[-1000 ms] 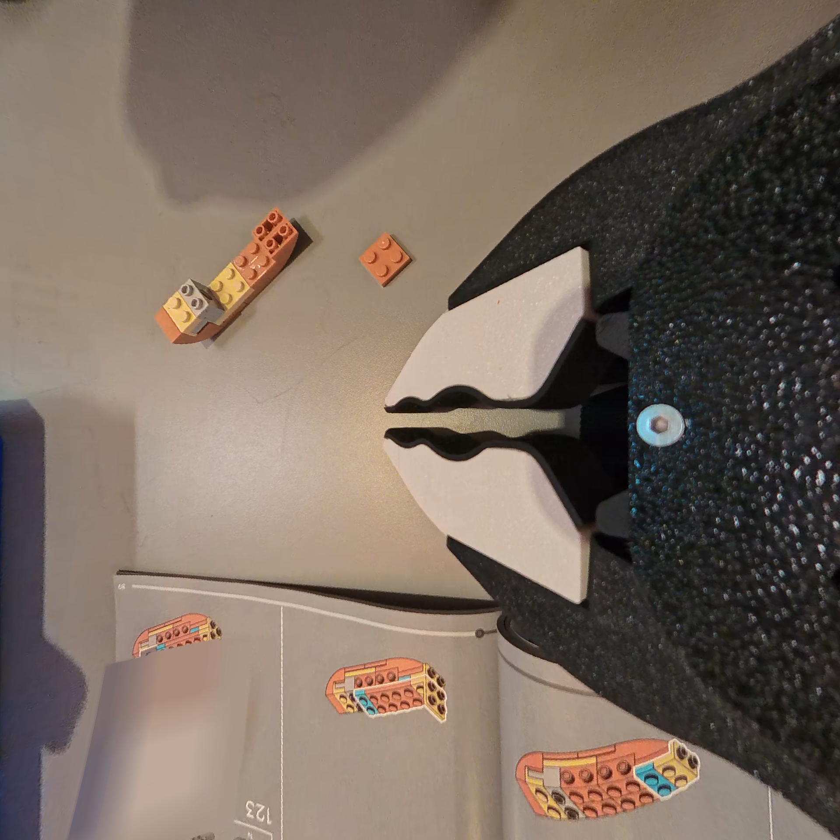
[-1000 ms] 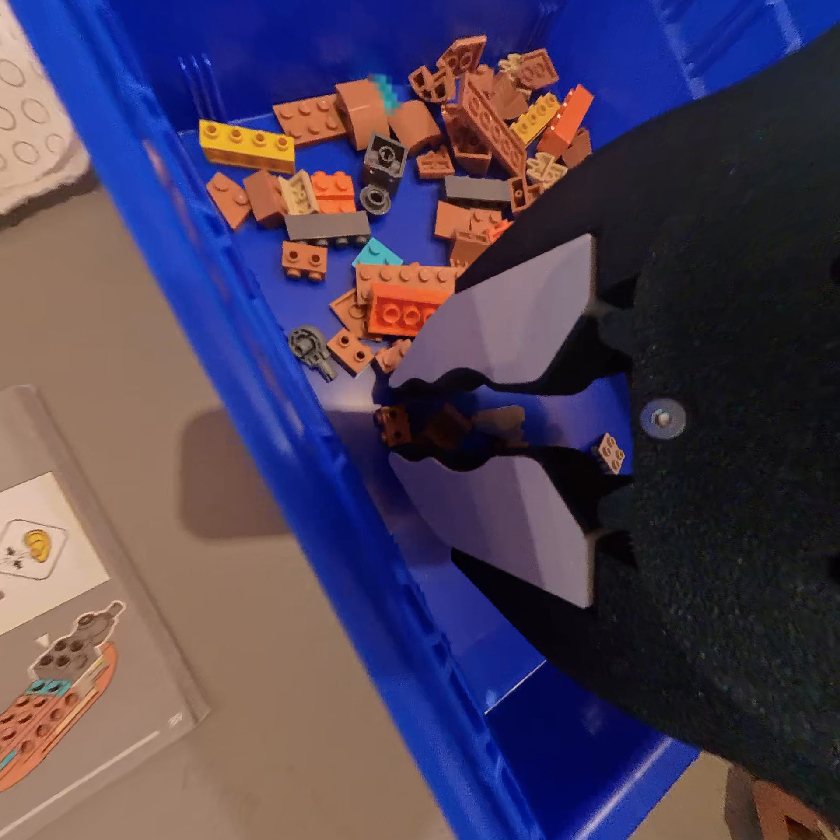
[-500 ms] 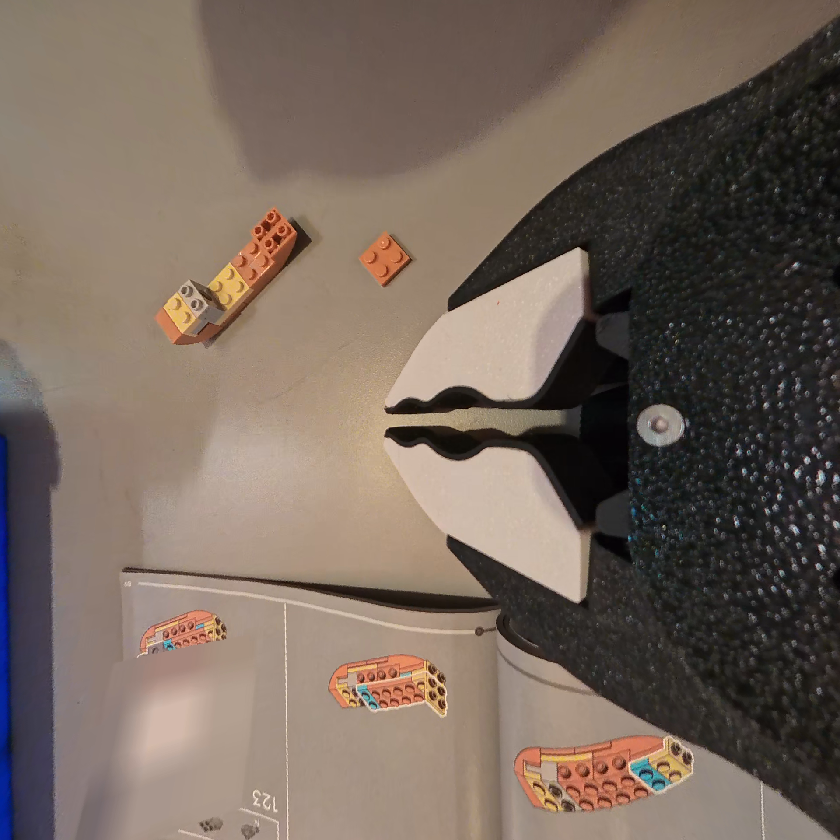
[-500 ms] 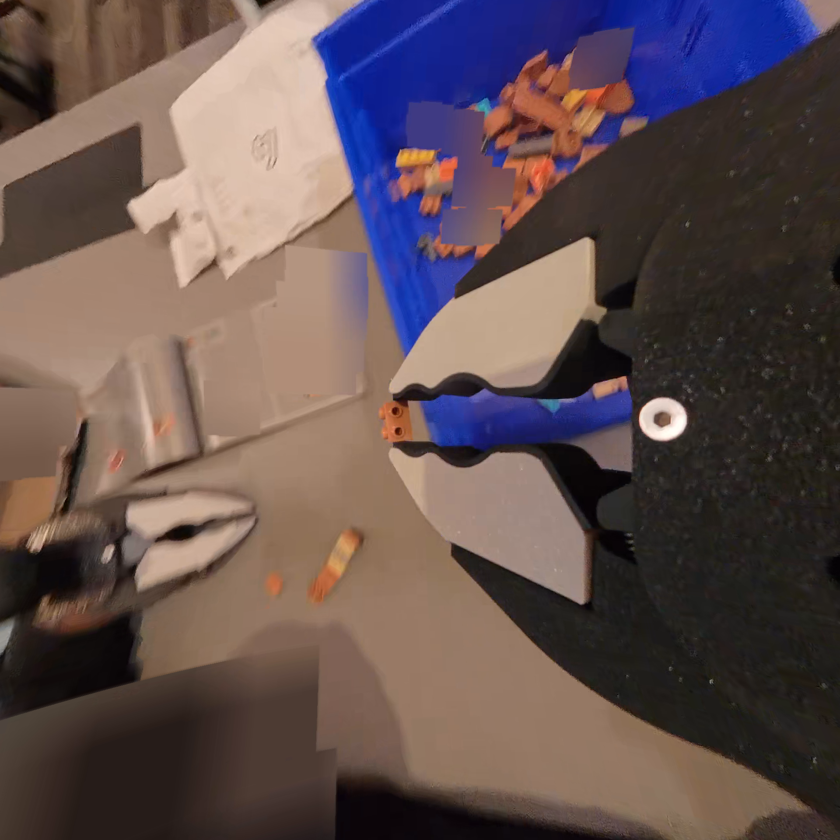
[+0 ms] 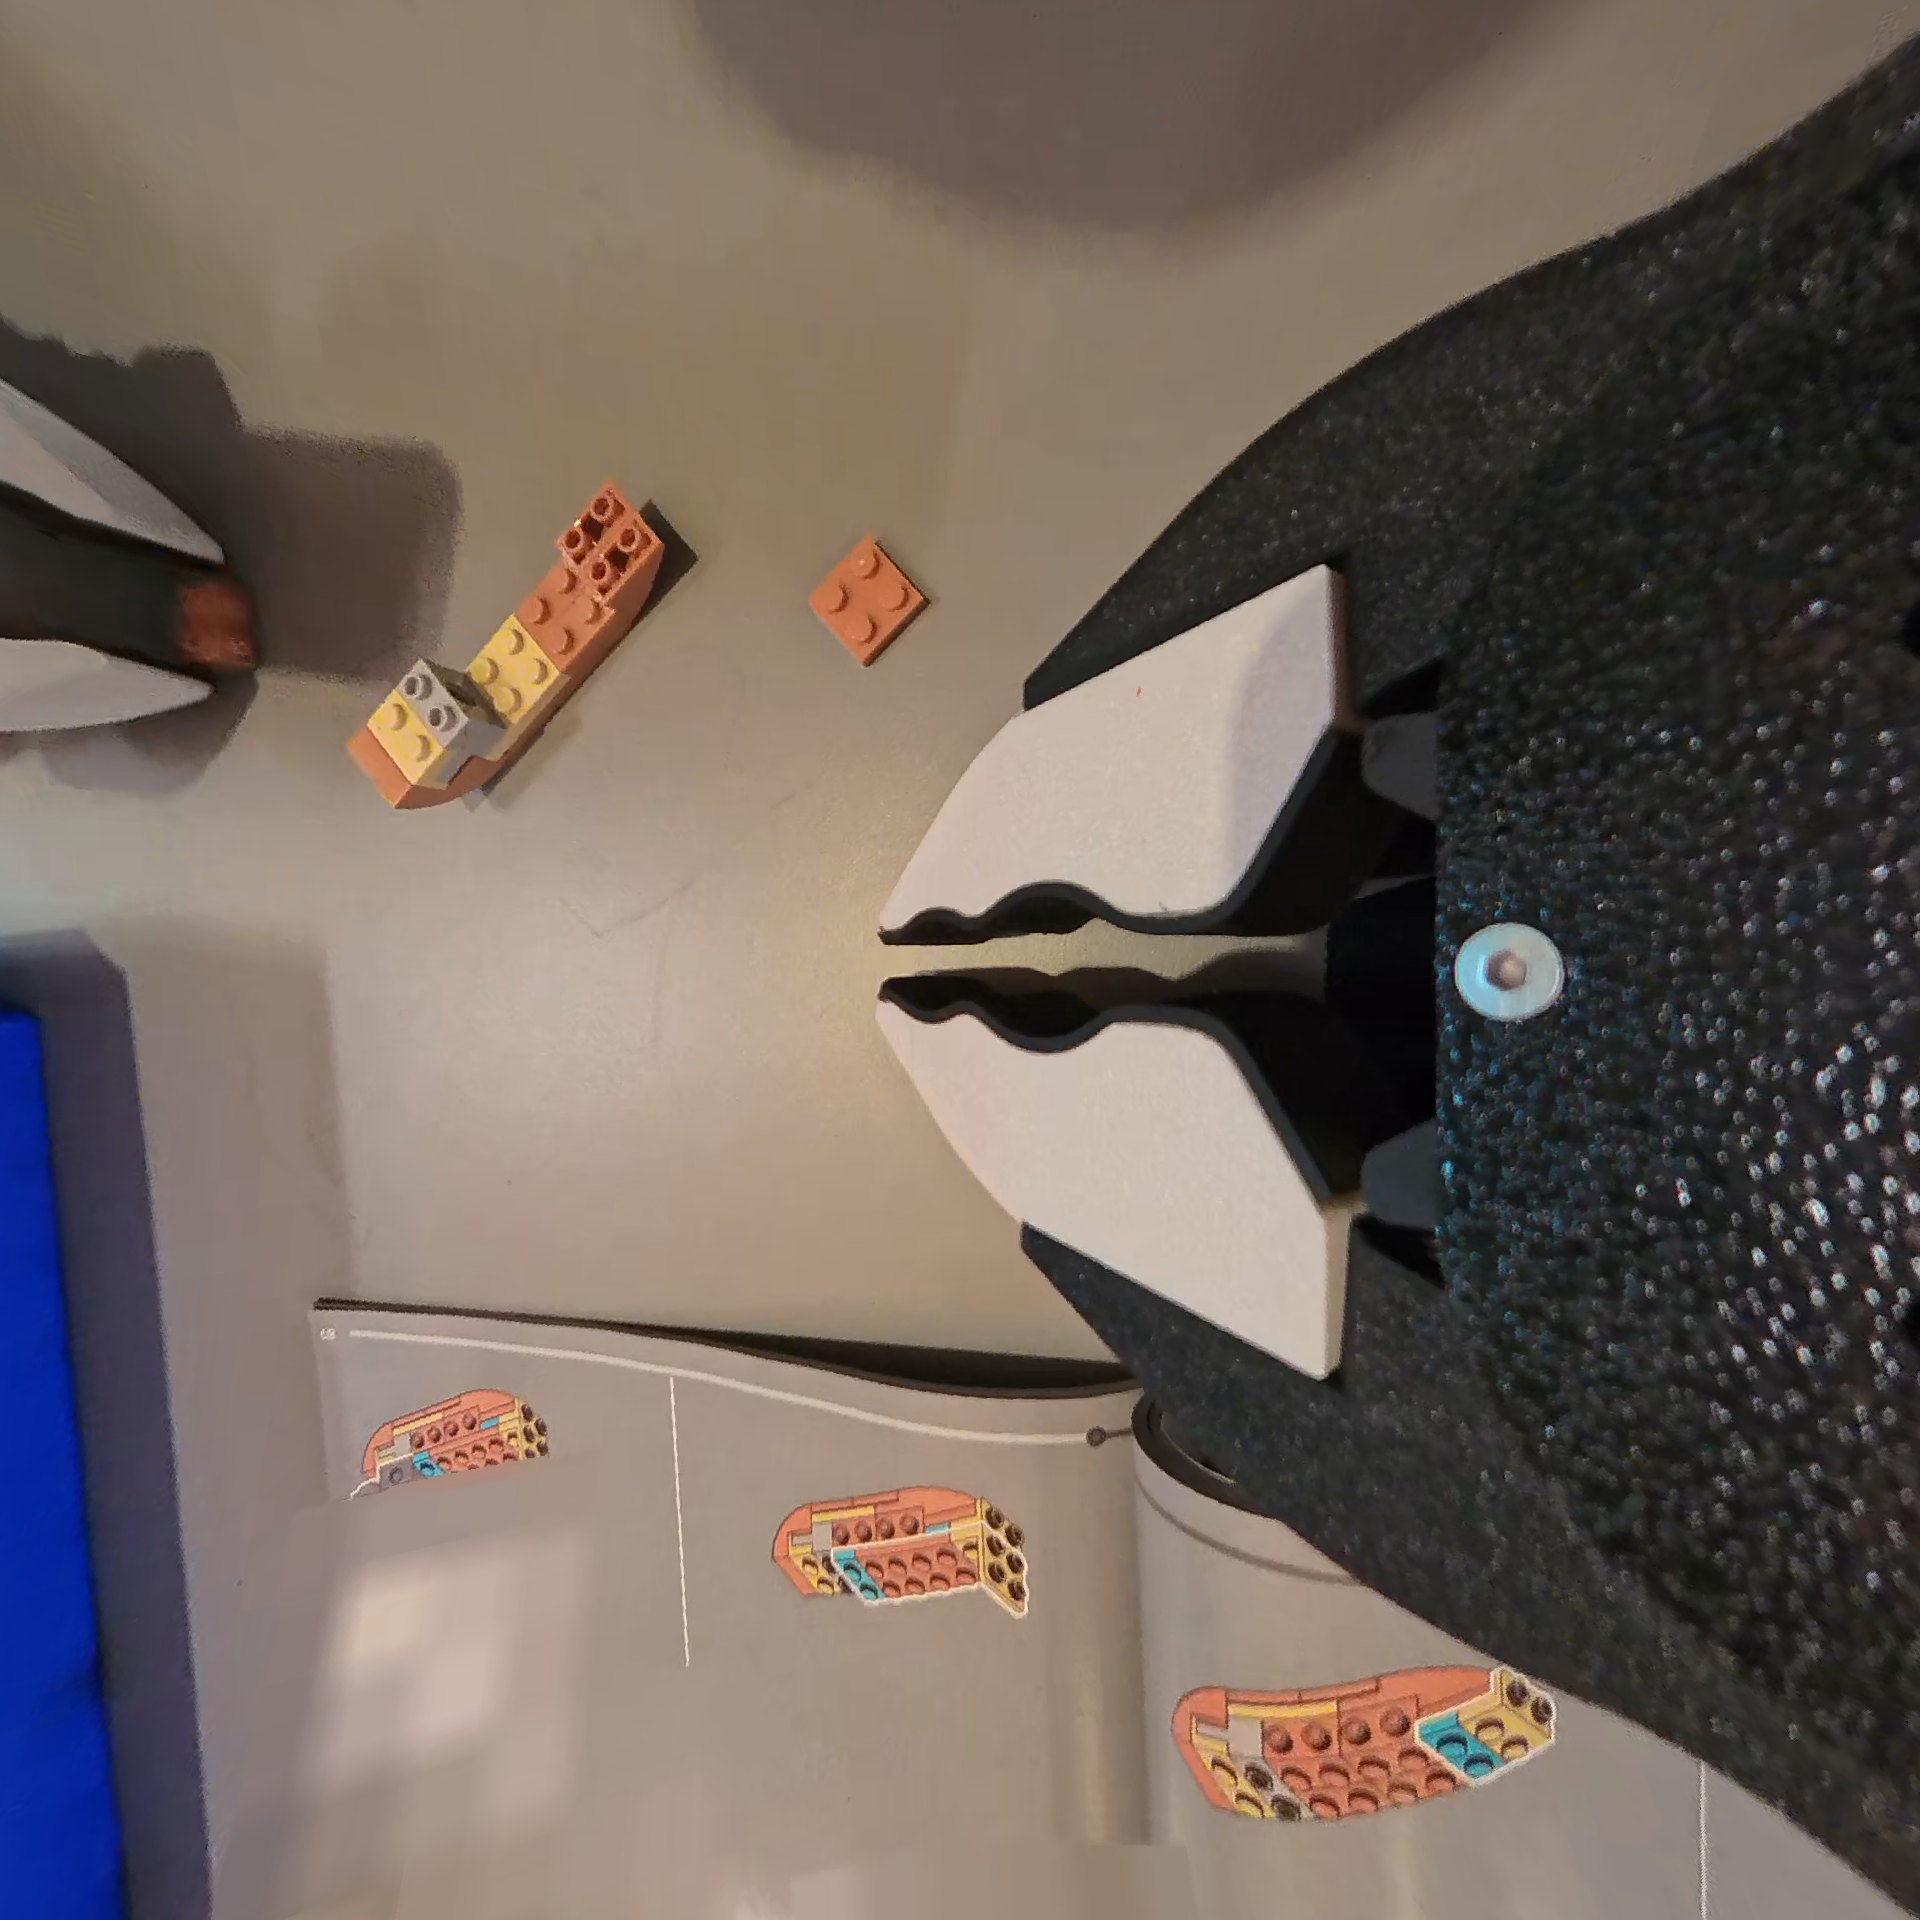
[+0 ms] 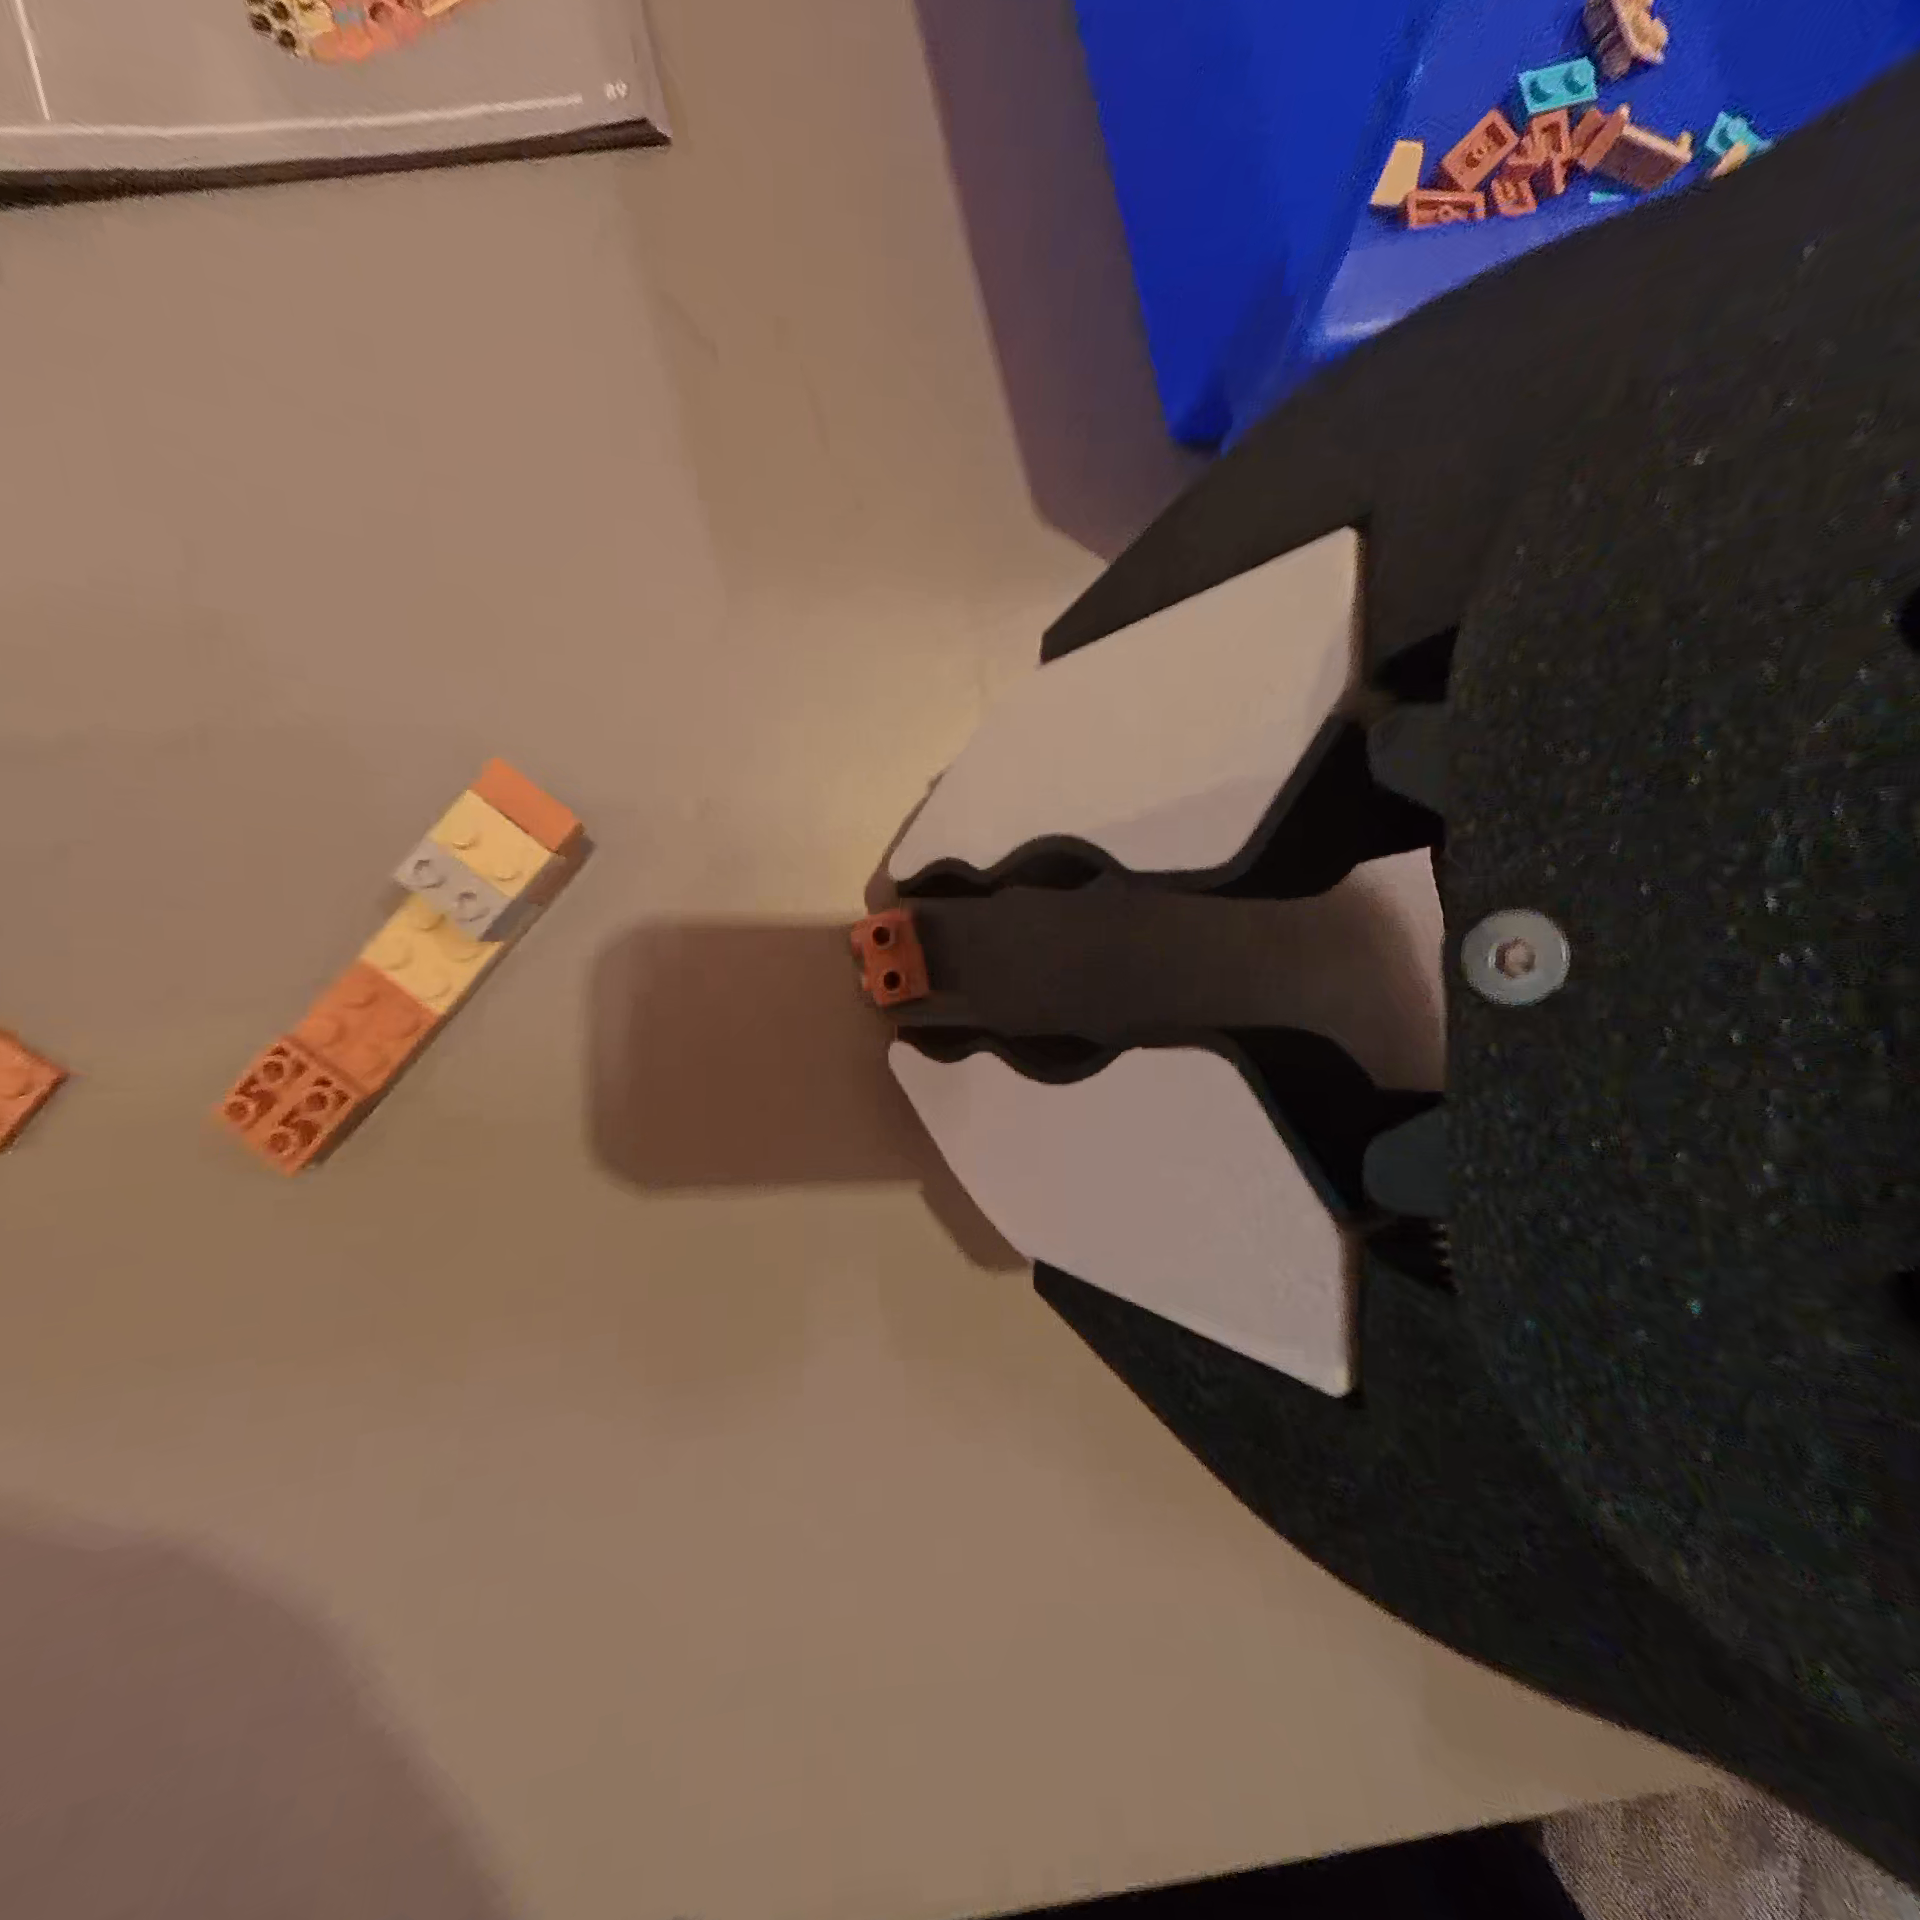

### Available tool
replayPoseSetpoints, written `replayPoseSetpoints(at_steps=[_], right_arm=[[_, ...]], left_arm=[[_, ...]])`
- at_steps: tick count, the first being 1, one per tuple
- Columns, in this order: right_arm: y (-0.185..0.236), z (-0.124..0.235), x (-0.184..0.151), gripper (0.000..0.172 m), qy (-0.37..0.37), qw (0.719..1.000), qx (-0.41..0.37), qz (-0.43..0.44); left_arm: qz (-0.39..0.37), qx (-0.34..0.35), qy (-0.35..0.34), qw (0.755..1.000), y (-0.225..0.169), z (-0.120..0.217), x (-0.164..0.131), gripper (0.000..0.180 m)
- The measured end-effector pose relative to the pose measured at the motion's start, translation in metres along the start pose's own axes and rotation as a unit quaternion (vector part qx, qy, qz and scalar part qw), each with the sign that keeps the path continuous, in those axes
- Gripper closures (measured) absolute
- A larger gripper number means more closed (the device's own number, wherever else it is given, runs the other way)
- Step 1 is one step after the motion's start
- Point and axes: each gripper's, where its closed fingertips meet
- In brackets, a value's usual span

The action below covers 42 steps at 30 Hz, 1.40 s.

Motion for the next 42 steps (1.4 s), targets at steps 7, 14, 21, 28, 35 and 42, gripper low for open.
replayPoseSetpoints(at_steps=[7,14,21,28,35,42], right_arm=[[-0.019,0.09,0.007,0.146,-0.092,0.995,0.015,0.029],[-0.173,0.117,-0.029,0.155,-0.054,0.992,-0.092,-0.065],[-0.235,0.041,-0.04,0.157,0.062,0.994,-0.088,-0.011],[-0.253,0.02,-0.048,0.155,0.098,0.992,-0.084,0.005],[-0.249,0.026,-0.05,0.162,0.086,0.992,-0.091,-0.022],[-0.124,0.127,-0.022,0.162,-0.135,0.99,-0.035,-0.007]], left_arm=[[0.001,-0.004,0.001,1.0,0.0,0.0,0.0,0.174],[0.015,-0.019,0.004,1.0,0.001,-0.001,0.0,0.173],[0.033,-0.022,0.006,0.999,0.004,-0.003,0.0,0.173],[0.033,-0.026,0.007,0.999,0.004,-0.003,0.0,0.173],[0.029,-0.02,0.006,0.999,0.004,-0.002,0.0,0.174],[0.024,-0.017,0.005,1.0,0.003,-0.002,0.0,0.174]])
Point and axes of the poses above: each gripper's, where its closed fingertips meet, z back along the fingers, x out of its top, y = z × x across the jaws, and after that the axes turned 11 degrees about y, right-handed
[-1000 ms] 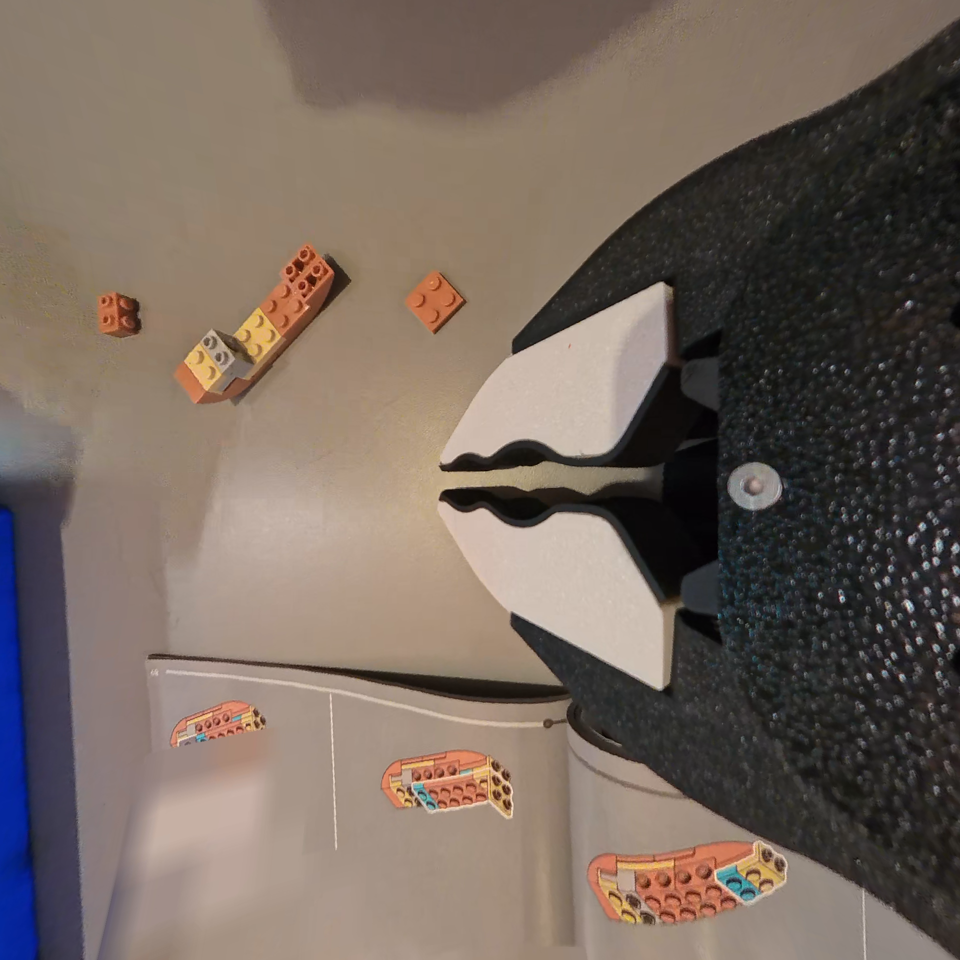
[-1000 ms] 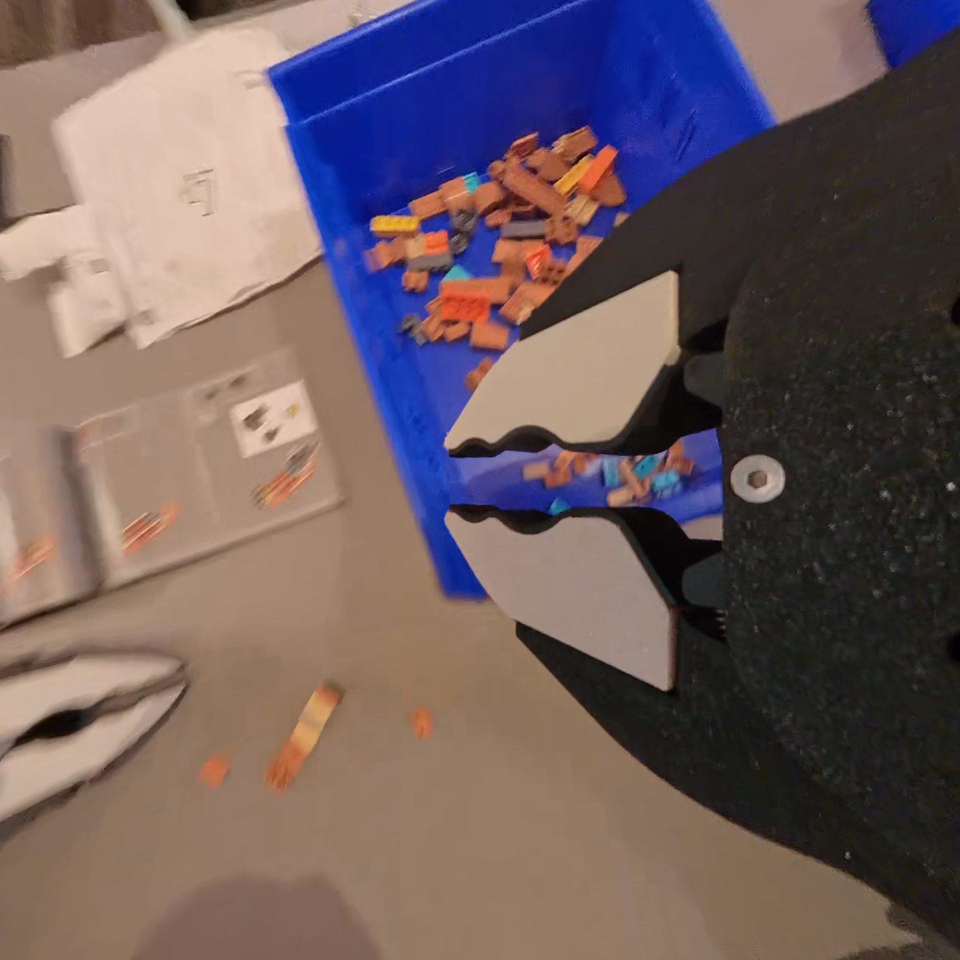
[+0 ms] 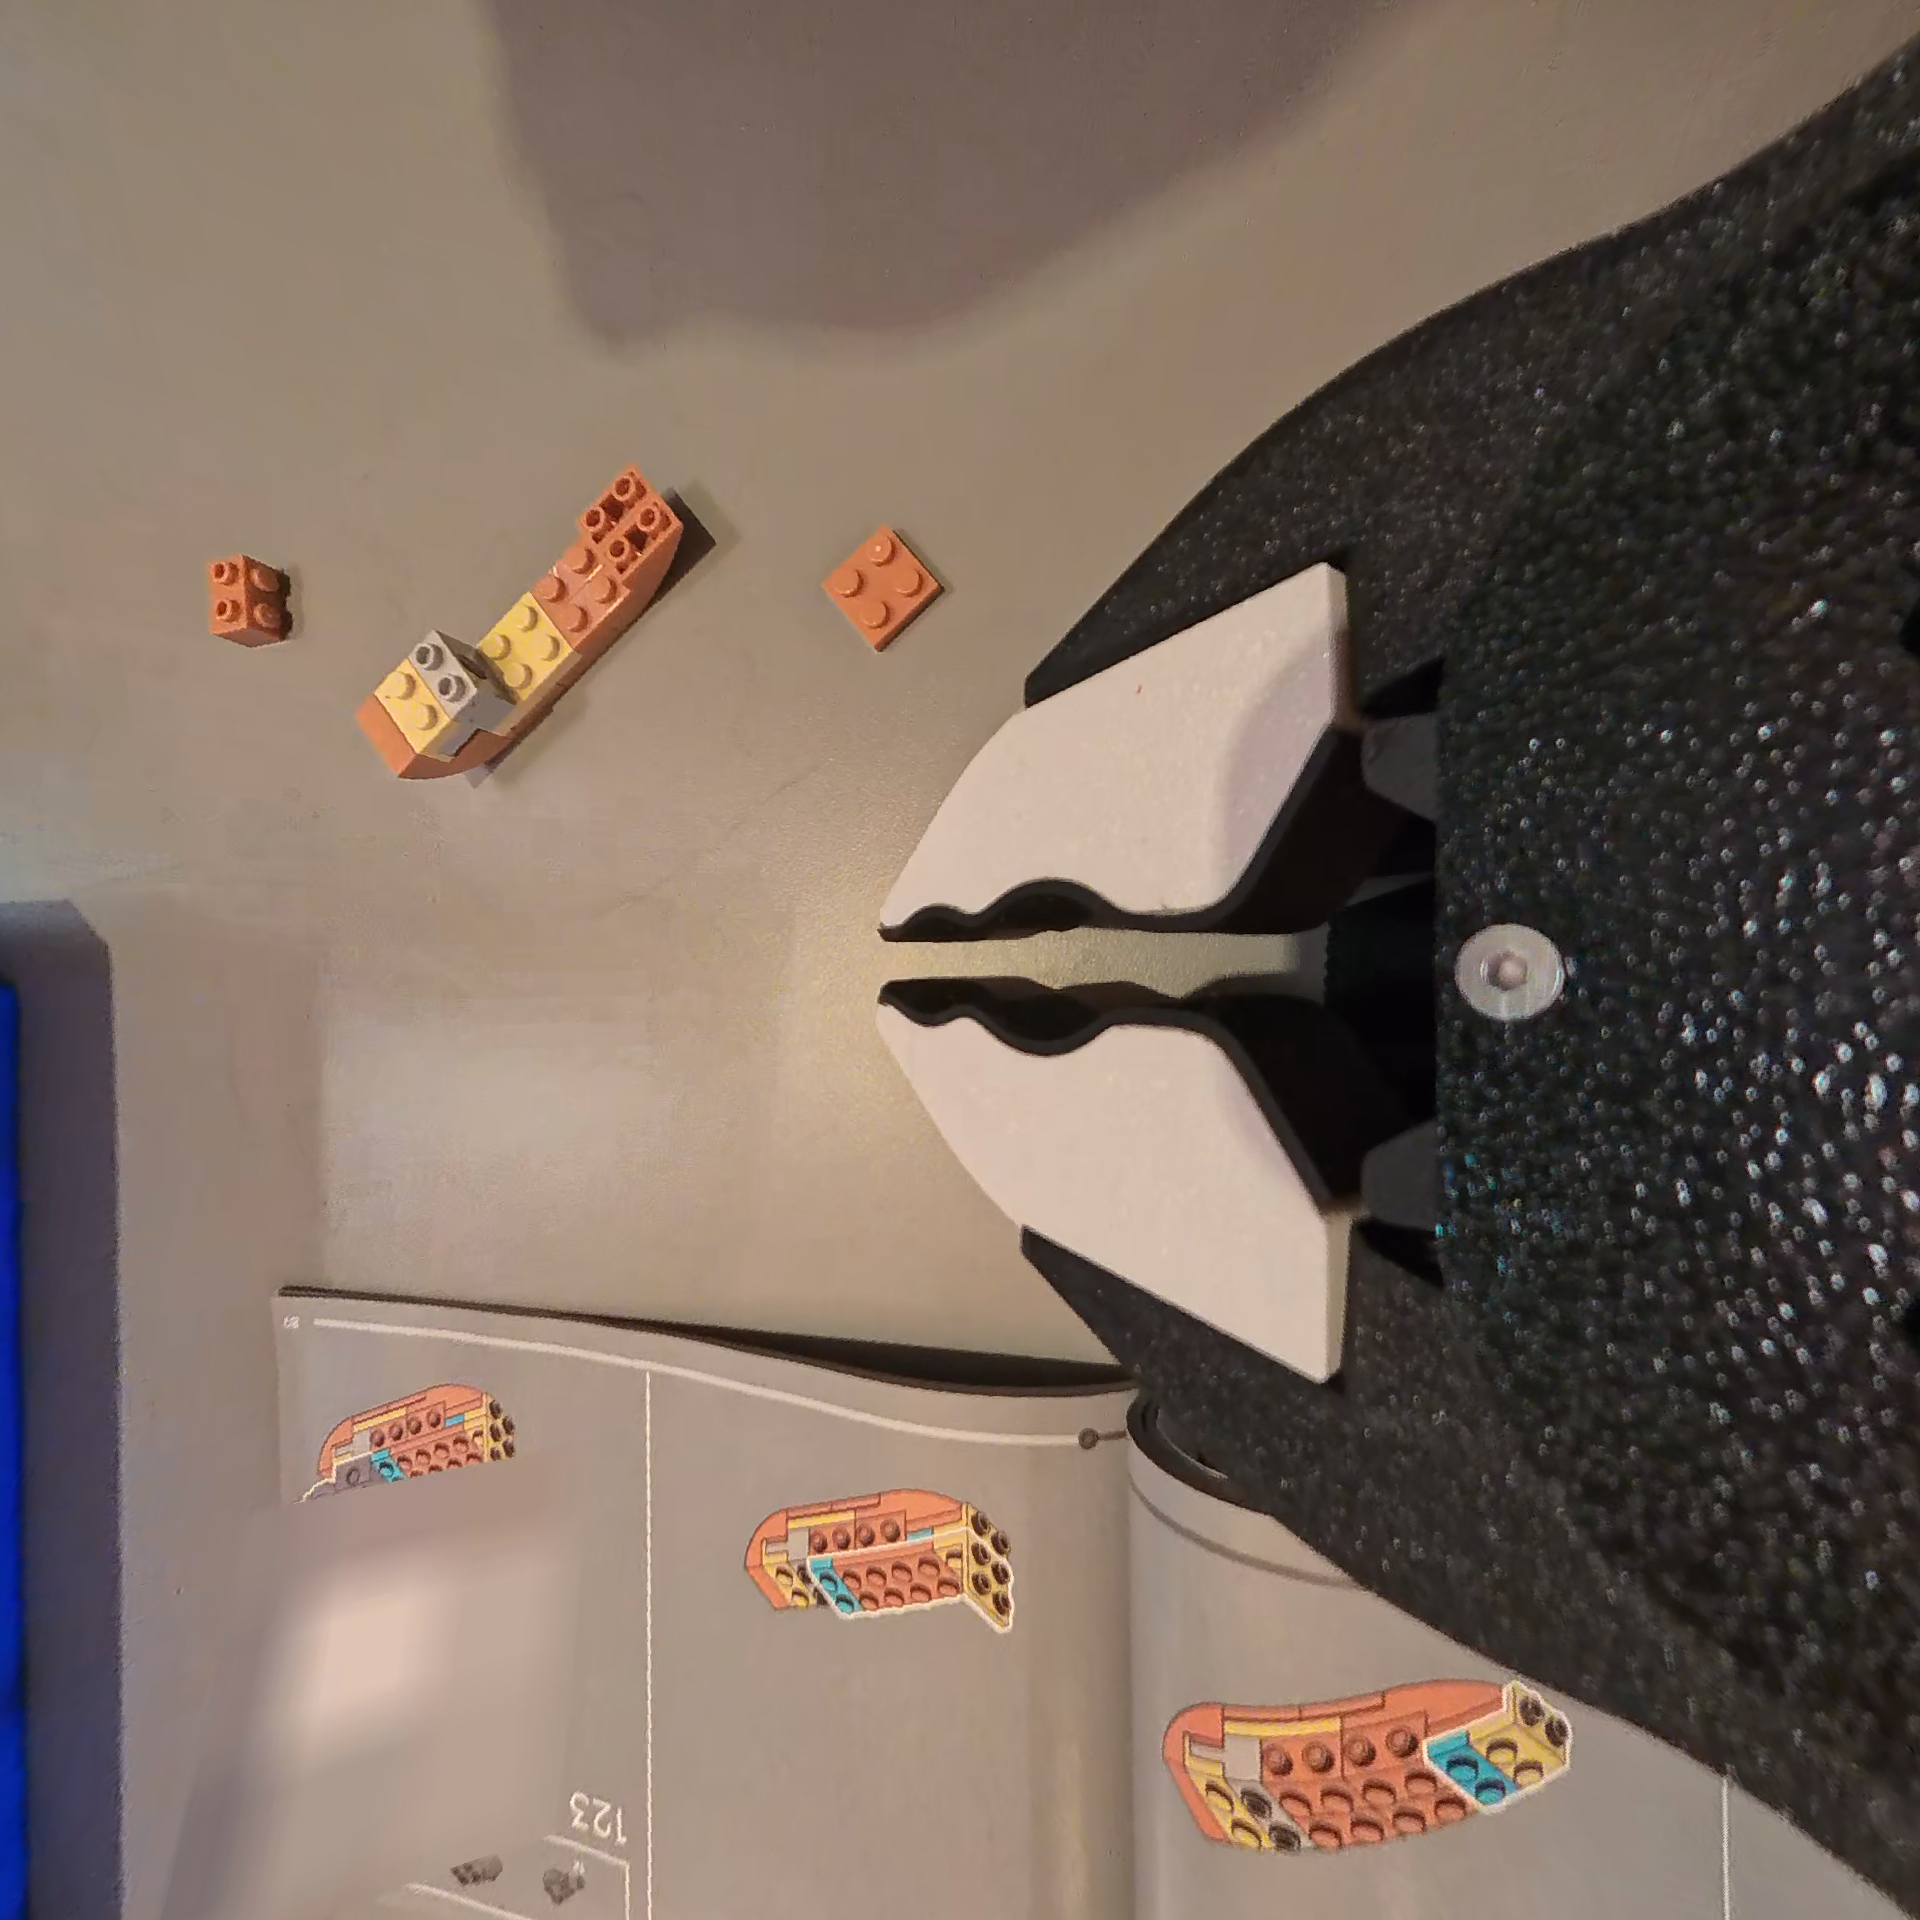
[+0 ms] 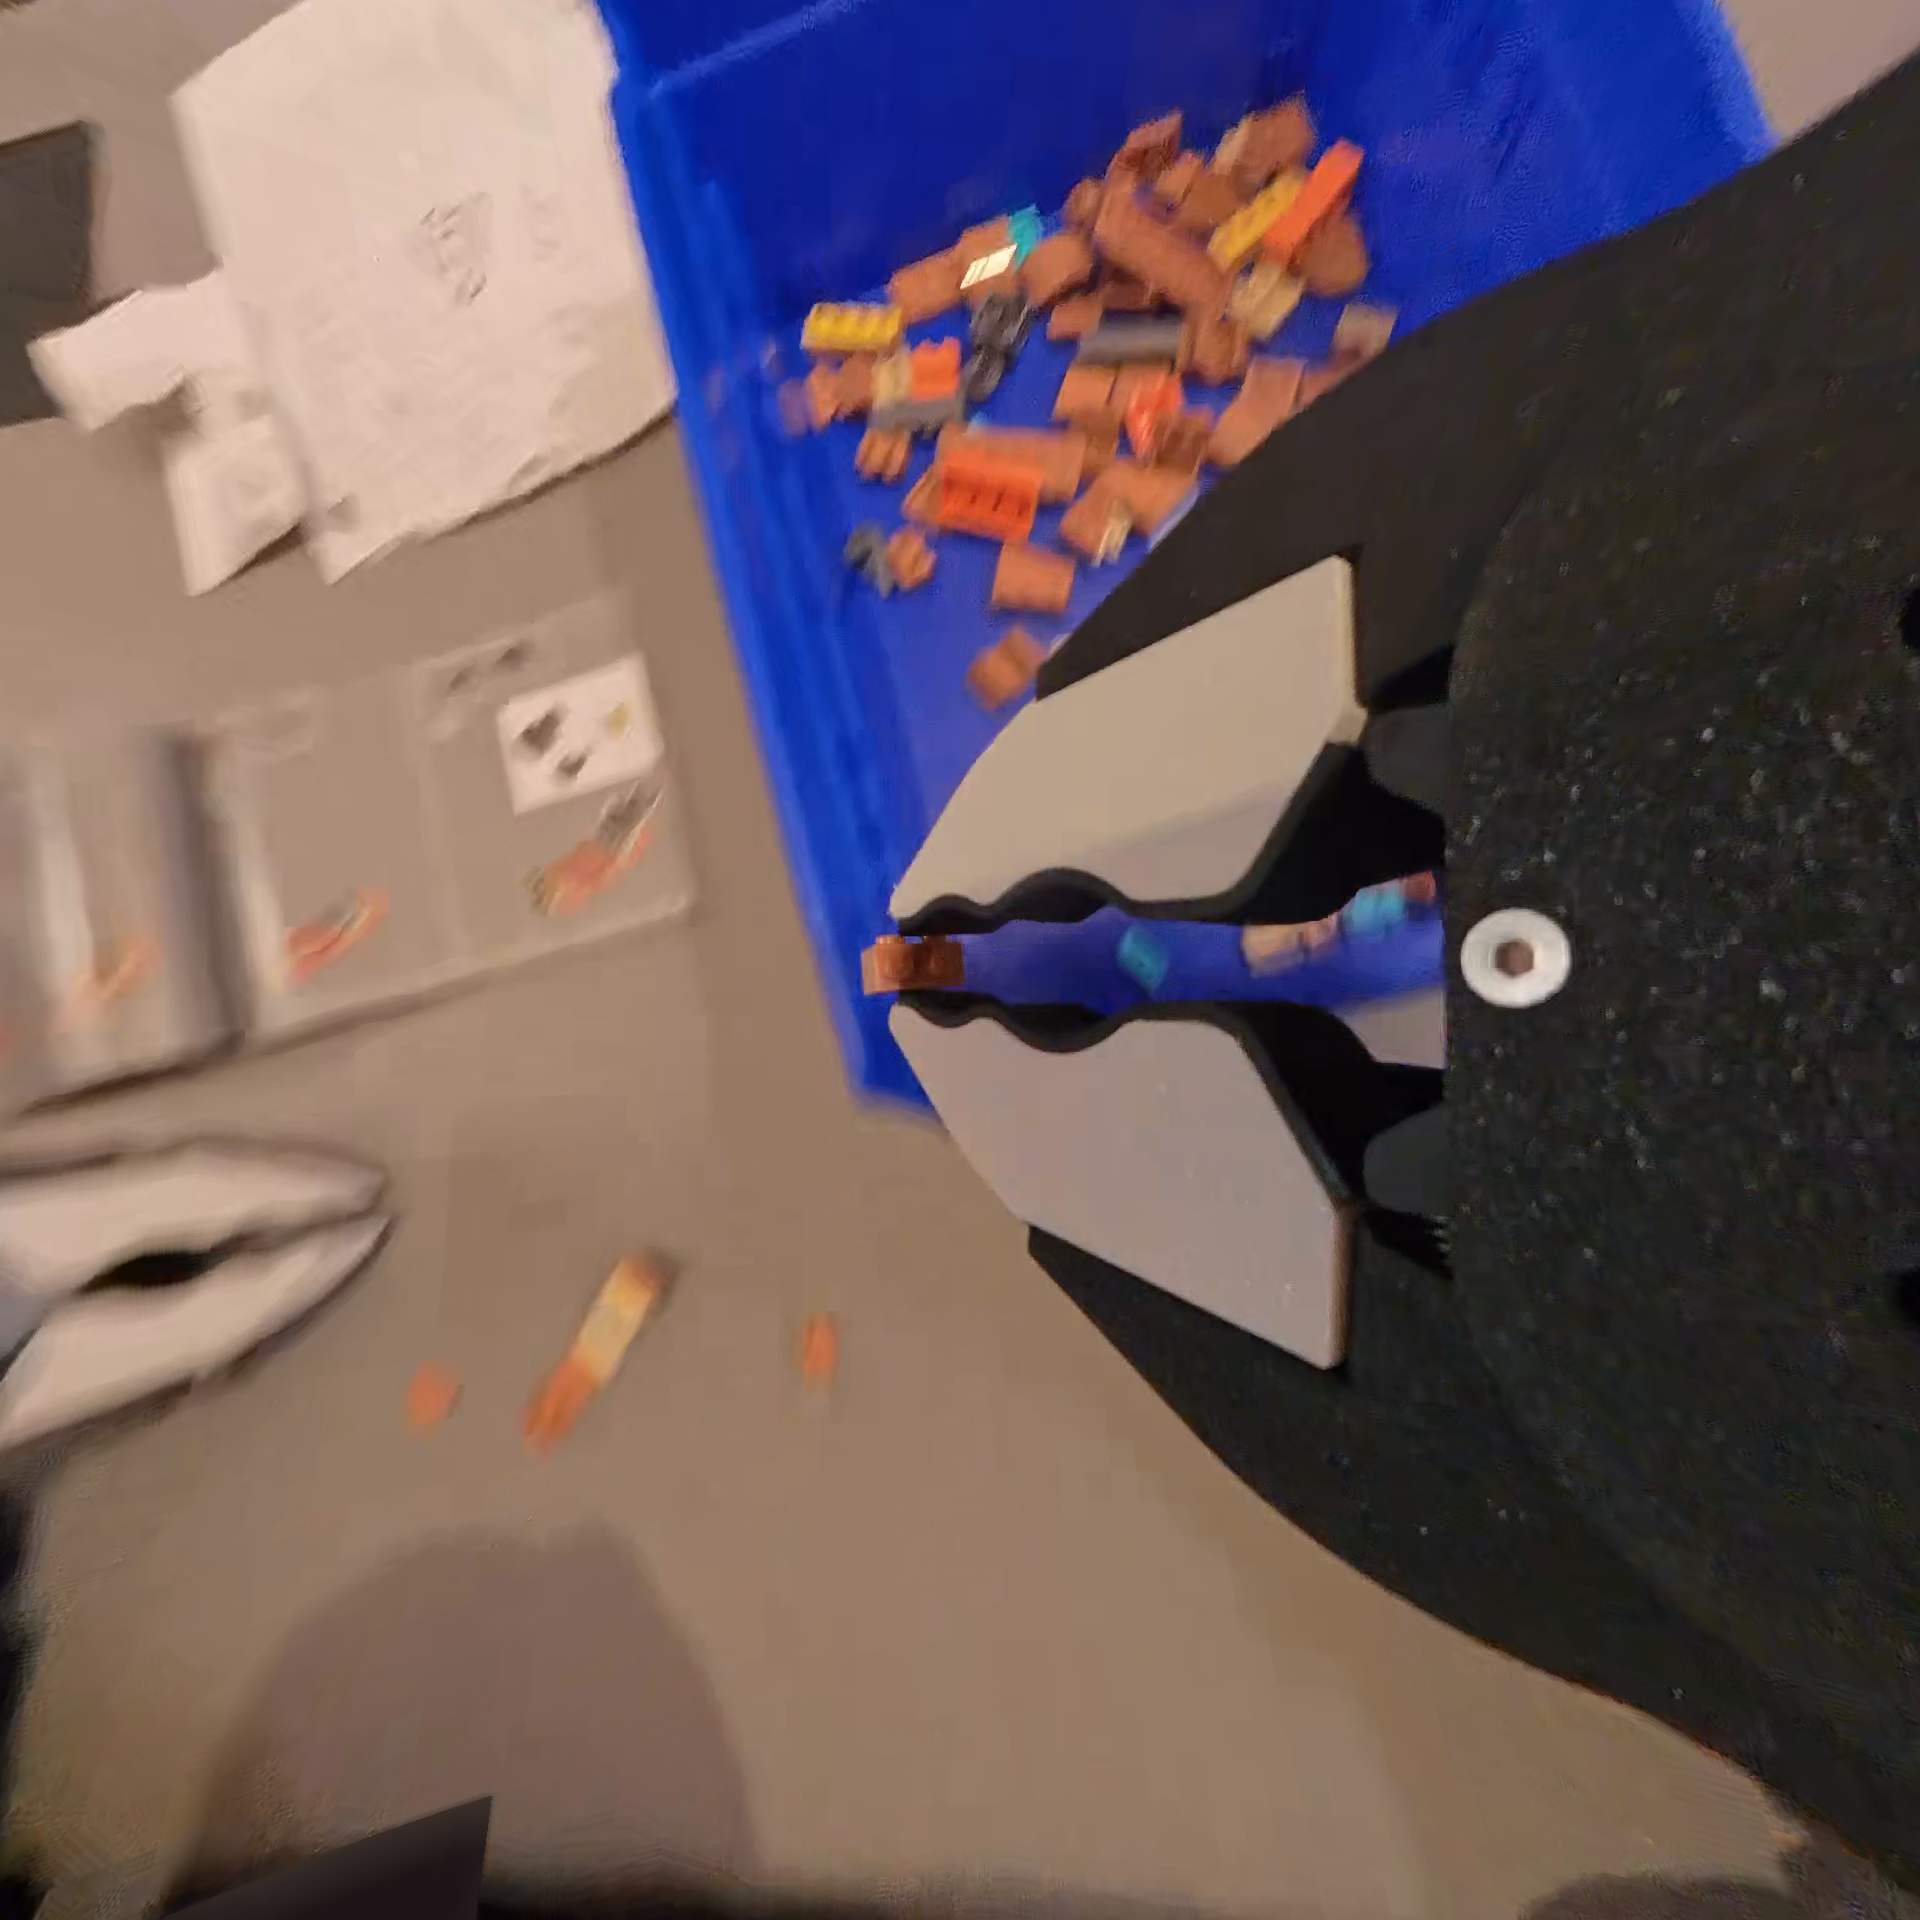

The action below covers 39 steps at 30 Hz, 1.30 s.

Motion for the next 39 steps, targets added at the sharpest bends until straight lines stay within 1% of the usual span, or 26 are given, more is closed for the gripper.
replayPoseSetpoints(at_steps=[2,3,5,8,10,13,14,15,17,19,21,23,25,27,29,31,35,37,39], right_arm=[[0.05,0.006,0.007,0.162,-0.036,0.999,0.027,0.001],[0.071,-0.001,0.007,0.162,-0.034,0.999,0.036,-0.006],[0.099,-0.027,-0.002,0.162,0.006,0.999,0.027,-0.021],[0.125,-0.067,-0.016,0.162,0.084,0.996,0.01,-0.02],[0.137,-0.086,-0.022,0.162,0.122,0.992,0.012,-0.012],[0.138,-0.105,-0.037,0.161,0.177,0.984,-0.01,0.013],[0.139,-0.108,-0.037,0.161,0.177,0.984,-0.007,0.018],[0.141,-0.108,-0.035,0.155,0.17,0.985,0.004,0.015],[0.141,-0.107,-0.034,0.153,0.166,0.986,0.019,0.013],[0.137,-0.096,-0.027,0.147,0.145,0.989,0.028,0.012],[0.124,-0.069,-0.014,0.148,0.105,0.994,0.027,0.013],[0.097,-0.033,-0.001,0.151,0.053,0.998,0.009,0.015],[0.056,-0.003,0.008,0.153,0.009,0.999,-0.027,0.014],[0.006,0.006,0.004,0.153,0.014,0.998,-0.066,0.013],[-0.045,-0.006,-0.005,0.153,0.051,0.993,-0.103,0.009],[-0.077,-0.032,-0.01,0.152,0.088,0.991,-0.096,0.021],[-0.107,-0.082,-0.021,0.149,0.156,0.983,-0.063,0.077],[-0.113,-0.096,-0.026,0.145,0.174,0.979,-0.047,0.095],[-0.119,-0.103,-0.026,0.144,0.174,0.978,-0.043,0.106]], left_arm=[[0.002,-0.003,0.001,1.0,0.0,0.0,0.0,0.174],[0.002,-0.005,0.001,1.0,0.0,0.0,0.0,0.174],[0.004,-0.007,0.002,1.0,0.0,0.0,0.0,0.174],[0.003,-0.004,0.001,1.0,0.0,0.0,0.0,0.174],[0.003,0.0,0.0,1.0,0.0,0.0,0.0,0.173],[0.001,0.006,-0.001,1.0,0.001,0.0,0.0,0.173],[0.0,0.007,-0.001,1.0,0.001,0.0,0.0,0.173],[0.001,0.007,-0.001,1.0,0.001,0.0,0.0,0.173],[0.001,0.007,-0.001,1.0,0.001,0.0,0.0,0.172],[0.003,0.005,-0.001,1.0,0.001,0.0,0.0,0.172],[0.005,0.003,0.0,1.0,0.001,0.0,0.0,0.172],[0.007,0.001,0.001,1.0,0.001,0.0,0.0,0.172],[0.009,-0.003,0.002,1.0,0.001,0.0,0.0,0.172],[0.011,-0.006,0.003,1.0,0.001,-0.001,-0.001,0.172],[0.015,-0.005,0.002,1.0,0.002,-0.001,-0.001,0.172],[0.017,-0.003,0.002,1.0,0.003,-0.001,0.0,0.172],[0.024,0.005,0.002,1.0,0.006,0.0,0.0,0.172],[0.025,0.007,0.001,1.0,0.006,0.0,0.0,0.172],[0.026,0.006,0.001,1.0,0.006,-0.001,0.0,0.172]])
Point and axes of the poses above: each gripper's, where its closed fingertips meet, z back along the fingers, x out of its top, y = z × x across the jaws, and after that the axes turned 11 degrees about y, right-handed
